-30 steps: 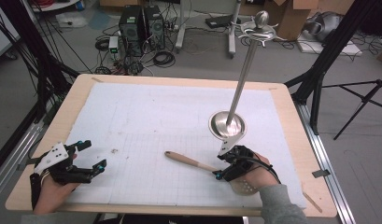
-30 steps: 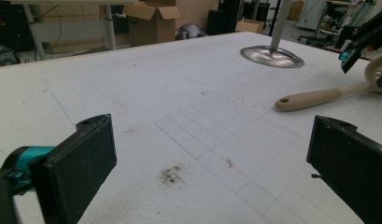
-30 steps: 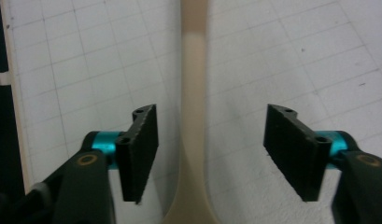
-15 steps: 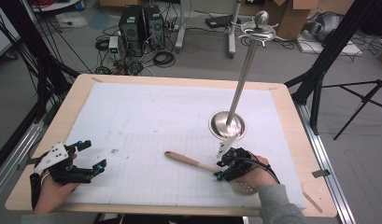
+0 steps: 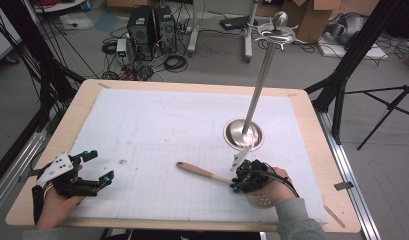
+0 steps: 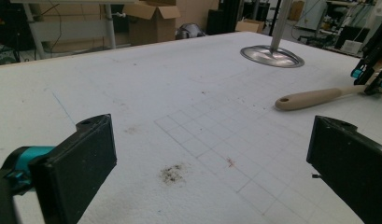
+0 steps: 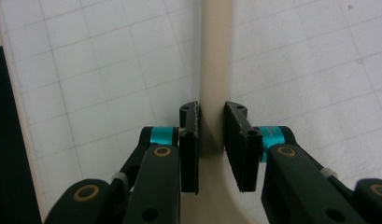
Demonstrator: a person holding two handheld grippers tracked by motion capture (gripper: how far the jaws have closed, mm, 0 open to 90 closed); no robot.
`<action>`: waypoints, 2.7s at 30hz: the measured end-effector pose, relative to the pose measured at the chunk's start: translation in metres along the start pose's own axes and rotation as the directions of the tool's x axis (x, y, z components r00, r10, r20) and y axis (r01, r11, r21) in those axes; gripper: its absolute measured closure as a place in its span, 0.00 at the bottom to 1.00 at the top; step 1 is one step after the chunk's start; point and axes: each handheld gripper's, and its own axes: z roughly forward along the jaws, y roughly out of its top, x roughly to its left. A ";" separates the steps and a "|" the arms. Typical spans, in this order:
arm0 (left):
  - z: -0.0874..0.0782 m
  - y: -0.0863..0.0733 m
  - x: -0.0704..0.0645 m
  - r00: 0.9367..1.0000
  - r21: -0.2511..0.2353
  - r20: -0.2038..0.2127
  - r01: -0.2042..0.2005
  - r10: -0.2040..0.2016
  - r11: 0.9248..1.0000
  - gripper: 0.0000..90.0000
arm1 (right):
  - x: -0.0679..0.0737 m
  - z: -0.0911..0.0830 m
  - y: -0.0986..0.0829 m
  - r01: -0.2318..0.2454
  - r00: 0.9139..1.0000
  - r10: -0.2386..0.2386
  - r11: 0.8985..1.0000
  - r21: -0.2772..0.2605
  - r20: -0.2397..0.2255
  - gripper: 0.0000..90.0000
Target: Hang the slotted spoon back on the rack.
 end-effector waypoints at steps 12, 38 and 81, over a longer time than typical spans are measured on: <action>0.000 0.000 0.000 1.000 -0.001 0.001 0.001 -0.001 1.000 0.02 | -0.001 -0.001 -0.002 -0.023 1.000 0.022 1.000 -0.011 -0.012 0.87; 0.000 -0.001 0.000 1.000 0.003 0.001 0.004 -0.004 1.000 0.02 | -0.014 -0.036 -0.038 -0.072 0.997 0.076 0.986 -0.153 0.020 0.87; 0.003 -0.001 -0.003 1.000 0.014 0.007 -0.010 0.009 1.000 0.02 | -0.031 -0.106 -0.103 -0.132 0.975 0.186 0.923 -0.362 0.119 0.87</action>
